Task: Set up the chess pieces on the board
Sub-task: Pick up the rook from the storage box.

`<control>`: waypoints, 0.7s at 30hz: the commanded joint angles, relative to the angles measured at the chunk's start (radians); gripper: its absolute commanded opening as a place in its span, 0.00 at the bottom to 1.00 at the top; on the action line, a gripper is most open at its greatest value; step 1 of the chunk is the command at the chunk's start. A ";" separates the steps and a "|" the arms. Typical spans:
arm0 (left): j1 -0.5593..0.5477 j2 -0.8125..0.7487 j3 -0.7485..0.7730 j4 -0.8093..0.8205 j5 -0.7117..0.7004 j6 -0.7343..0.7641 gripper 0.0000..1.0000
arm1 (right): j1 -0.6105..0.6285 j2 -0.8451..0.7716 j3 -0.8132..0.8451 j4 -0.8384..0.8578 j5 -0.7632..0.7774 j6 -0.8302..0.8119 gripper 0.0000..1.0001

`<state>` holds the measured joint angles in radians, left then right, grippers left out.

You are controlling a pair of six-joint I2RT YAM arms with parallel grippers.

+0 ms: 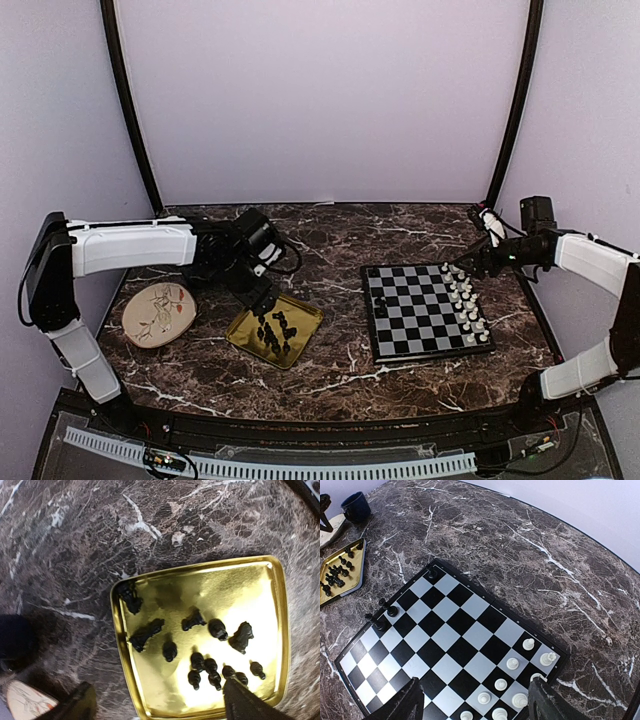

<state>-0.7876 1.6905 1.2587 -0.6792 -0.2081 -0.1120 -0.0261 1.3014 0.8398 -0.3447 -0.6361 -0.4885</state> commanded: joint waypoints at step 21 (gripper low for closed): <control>0.002 0.190 0.144 -0.056 0.258 -0.062 0.38 | 0.011 0.020 0.020 0.015 0.004 0.000 0.72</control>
<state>-0.7876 1.8587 1.3705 -0.7227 0.0196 -0.1699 -0.0196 1.3155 0.8398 -0.3450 -0.6315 -0.4889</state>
